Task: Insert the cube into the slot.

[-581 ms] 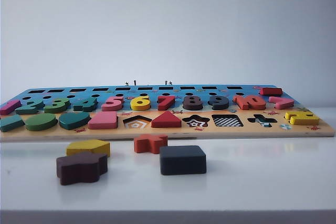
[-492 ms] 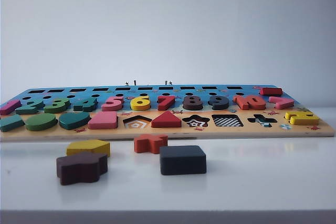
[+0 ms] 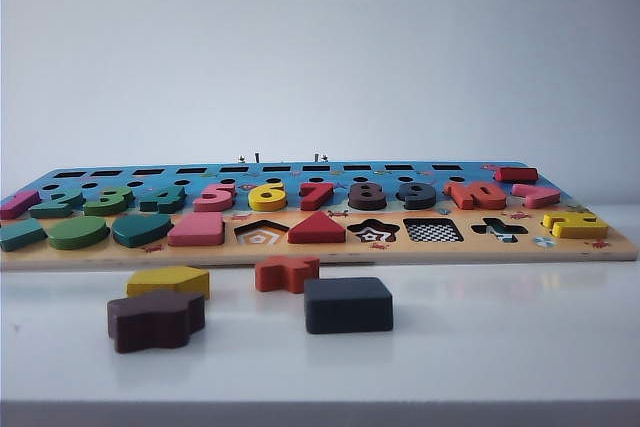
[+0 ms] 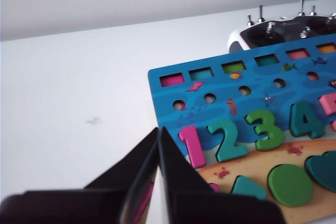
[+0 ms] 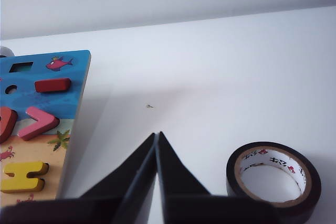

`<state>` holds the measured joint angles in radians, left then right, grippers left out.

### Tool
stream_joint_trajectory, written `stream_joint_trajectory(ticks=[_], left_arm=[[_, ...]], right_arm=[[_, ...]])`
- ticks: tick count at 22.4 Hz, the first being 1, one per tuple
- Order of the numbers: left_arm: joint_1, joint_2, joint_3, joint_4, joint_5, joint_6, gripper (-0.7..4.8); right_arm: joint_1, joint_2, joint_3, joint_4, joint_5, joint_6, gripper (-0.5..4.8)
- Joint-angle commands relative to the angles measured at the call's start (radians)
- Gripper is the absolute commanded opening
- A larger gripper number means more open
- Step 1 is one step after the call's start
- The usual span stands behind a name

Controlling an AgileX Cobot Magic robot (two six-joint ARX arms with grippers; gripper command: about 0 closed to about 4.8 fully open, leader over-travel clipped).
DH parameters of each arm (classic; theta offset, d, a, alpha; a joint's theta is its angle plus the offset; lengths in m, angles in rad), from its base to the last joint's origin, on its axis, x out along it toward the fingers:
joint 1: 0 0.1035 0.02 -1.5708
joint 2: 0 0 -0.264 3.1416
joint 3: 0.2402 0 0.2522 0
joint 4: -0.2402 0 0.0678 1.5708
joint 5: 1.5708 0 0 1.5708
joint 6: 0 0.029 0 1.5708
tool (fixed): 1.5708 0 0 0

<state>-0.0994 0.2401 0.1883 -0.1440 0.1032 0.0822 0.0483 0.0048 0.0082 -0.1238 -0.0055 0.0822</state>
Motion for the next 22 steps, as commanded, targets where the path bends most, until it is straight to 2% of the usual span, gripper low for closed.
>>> stream_joint_trajectory(ticks=[1, 15, 19, 22], left_arm=[[-0.035, 0.039, 0.052, -0.049, 0.006, 0.005, 0.17], [-0.204, 0.234, 0.328, -0.375, 0.125, 0.011, 0.17], [-0.278, 0.323, 0.441, -0.525, 0.164, 0.058, 0.17], [-0.312, 0.364, 0.504, -0.6, 0.186, 0.06, 0.17]], right_arm=[[0.001, -0.002, 0.0, 0.011, 0.006, 0.003, -0.04], [0.001, -0.002, 0.0, 0.011, 0.005, 0.006, -0.04], [0.001, -0.002, 0.0, 0.01, -0.003, 0.111, -0.04], [0.001, -0.002, 0.0, 0.01, -0.018, 0.113, -0.04]])
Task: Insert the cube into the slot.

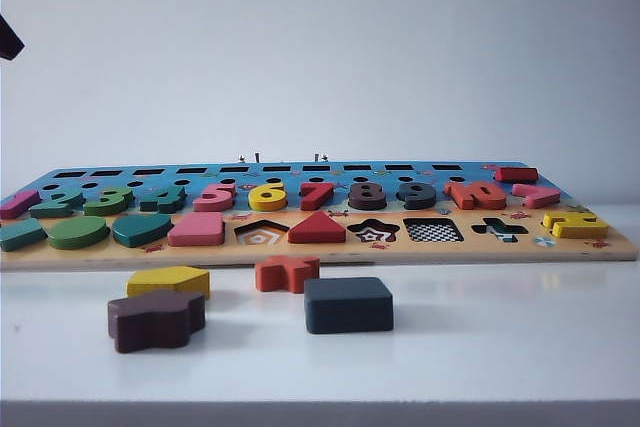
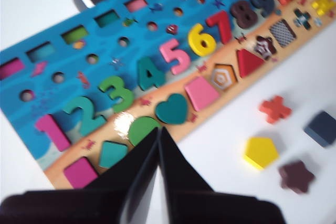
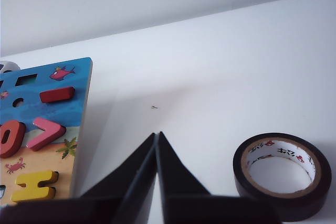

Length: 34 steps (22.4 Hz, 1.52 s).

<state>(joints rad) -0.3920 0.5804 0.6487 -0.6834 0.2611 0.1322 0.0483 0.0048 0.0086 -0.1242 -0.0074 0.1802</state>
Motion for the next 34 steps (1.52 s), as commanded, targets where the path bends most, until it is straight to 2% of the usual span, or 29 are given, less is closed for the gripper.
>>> stream_joint_trajectory(ticks=[1, 5, 11, 20, 23, 27, 30, 32, 34], left_arm=[[-0.029, 0.035, 0.063, -0.084, 0.034, 0.01, 0.17], [-0.061, 0.086, 0.155, -0.18, 0.107, 0.01, 0.17], [-0.083, 0.168, 0.29, -0.322, 0.18, 0.011, 0.17], [-0.085, 0.232, 0.386, -0.441, 0.214, 0.01, 0.17], [-0.085, 0.237, 0.386, -0.465, 0.214, 0.018, 0.17], [-0.085, 0.24, 0.386, -0.437, 0.218, 0.017, 0.17], [-0.085, 0.244, 0.386, -0.407, 0.218, 0.017, 0.17], [-0.084, 0.245, 0.386, -0.36, 0.218, 0.017, 0.17], [-0.084, 0.245, 0.386, -0.338, 0.218, 0.017, 0.17]], right_arm=[[0.001, -0.002, 0.0, 0.01, -0.031, 0.014, -0.04], [0.001, -0.002, 0.0, 0.01, -0.072, 0.014, -0.04], [0.001, -0.002, 0.0, -0.006, -0.079, 0.064, -0.04], [0.002, 0.002, 0.022, -0.102, -0.102, 0.15, 0.01], [0.002, 0.051, 0.082, -0.142, -0.133, 0.152, 0.66], [0.002, 0.138, 0.163, -0.146, -0.183, 0.153, 1.13], [0.002, 0.22, 0.233, -0.147, -0.266, 0.155, 1.6], [0.002, 0.335, 0.326, -0.15, -0.432, 0.157, 2.18], [0.002, 0.387, 0.37, -0.155, -0.525, 0.14, 2.57]])
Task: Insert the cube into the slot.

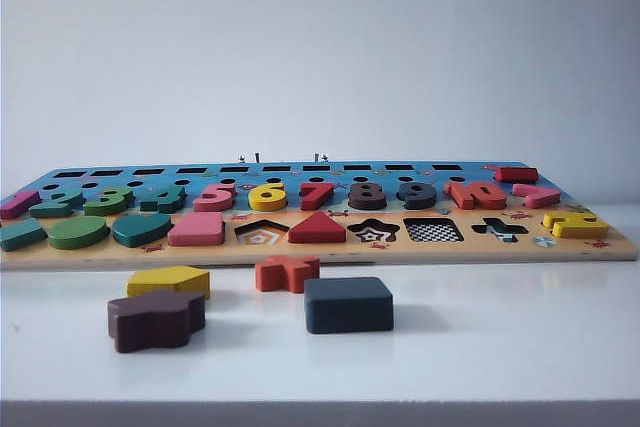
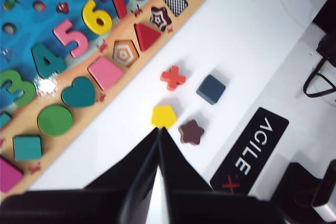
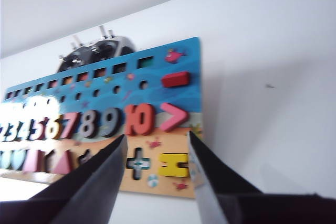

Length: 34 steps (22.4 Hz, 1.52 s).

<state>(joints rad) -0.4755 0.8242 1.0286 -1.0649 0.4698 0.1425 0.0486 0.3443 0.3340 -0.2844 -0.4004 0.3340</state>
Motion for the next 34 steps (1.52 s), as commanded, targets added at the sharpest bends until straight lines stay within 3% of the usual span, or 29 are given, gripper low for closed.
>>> stream_joint_trajectory(ticks=[1, 5, 10, 13, 19, 23, 26, 34], left_arm=[[-0.001, 0.002, 0.006, 0.053, 0.009, 0.007, 0.17], [-0.001, 0.002, 0.006, 0.058, 0.009, 0.007, 0.17], [-0.001, 0.002, 0.004, 0.069, 0.009, 0.007, 0.17], [-0.001, 0.002, 0.003, 0.069, 0.009, 0.006, 0.17], [-0.001, 0.001, 0.003, 0.072, 0.008, 0.007, 0.17], [-0.001, 0.0, 0.003, 0.073, 0.008, 0.007, 0.17], [-0.001, 0.0, 0.003, 0.072, 0.008, 0.007, 0.17], [-0.001, 0.0, 0.003, 0.073, 0.008, 0.007, 0.17]], right_arm=[[0.002, 0.075, 0.068, 0.002, -0.19, -0.032, 2.72], [0.014, 0.172, 0.163, -0.066, -0.33, -0.128, 3.07], [0.156, 0.318, 0.322, -0.269, -0.351, -0.398, 3.11], [0.347, 0.446, 0.439, -0.415, -0.275, -0.578, 3.11], [0.62, 0.571, 0.521, -0.491, -0.07, -0.713, 3.11], [0.853, 0.678, 0.569, -0.516, 0.192, -0.807, 3.11], [0.925, 0.732, 0.584, -0.509, 0.277, -0.81, 3.11], [0.961, 0.874, 0.589, -0.494, 0.262, -0.81, 3.11]])
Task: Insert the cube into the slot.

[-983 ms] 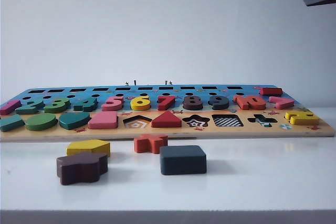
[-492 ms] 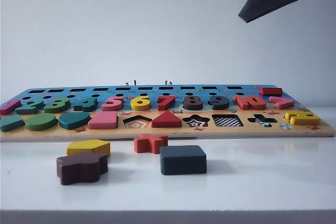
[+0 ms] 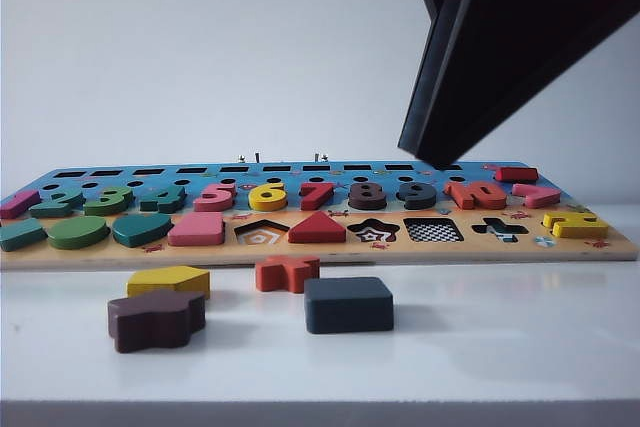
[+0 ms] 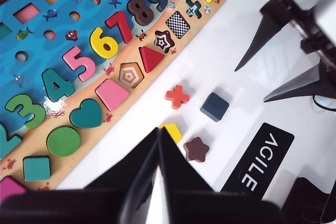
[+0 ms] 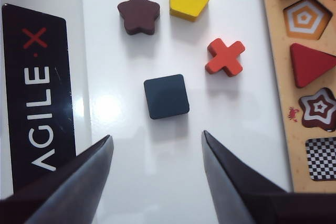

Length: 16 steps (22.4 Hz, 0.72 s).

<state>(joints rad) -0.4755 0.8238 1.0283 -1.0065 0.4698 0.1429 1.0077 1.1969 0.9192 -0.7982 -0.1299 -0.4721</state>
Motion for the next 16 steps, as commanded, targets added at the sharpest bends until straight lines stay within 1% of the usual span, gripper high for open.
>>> stream_joint_trajectory(ticks=[1, 5, 7, 16], left_arm=[[-0.001, 0.0, 0.003, 0.014, 0.008, 0.006, 0.17], [-0.001, 0.0, 0.003, 0.014, 0.008, 0.006, 0.17], [-0.001, 0.0, 0.003, 0.014, 0.008, 0.006, 0.17], [-0.001, 0.0, 0.003, 0.039, 0.008, 0.006, 0.17]], right_arm=[[0.001, 0.03, 0.004, 0.031, -0.009, -0.004, 3.11], [0.002, 0.069, 0.003, 0.093, -0.052, -0.051, 3.1], [0.002, 0.097, 0.003, 0.1, -0.054, -0.072, 3.1], [0.002, 0.167, 0.002, 0.132, -0.065, -0.083, 3.09]])
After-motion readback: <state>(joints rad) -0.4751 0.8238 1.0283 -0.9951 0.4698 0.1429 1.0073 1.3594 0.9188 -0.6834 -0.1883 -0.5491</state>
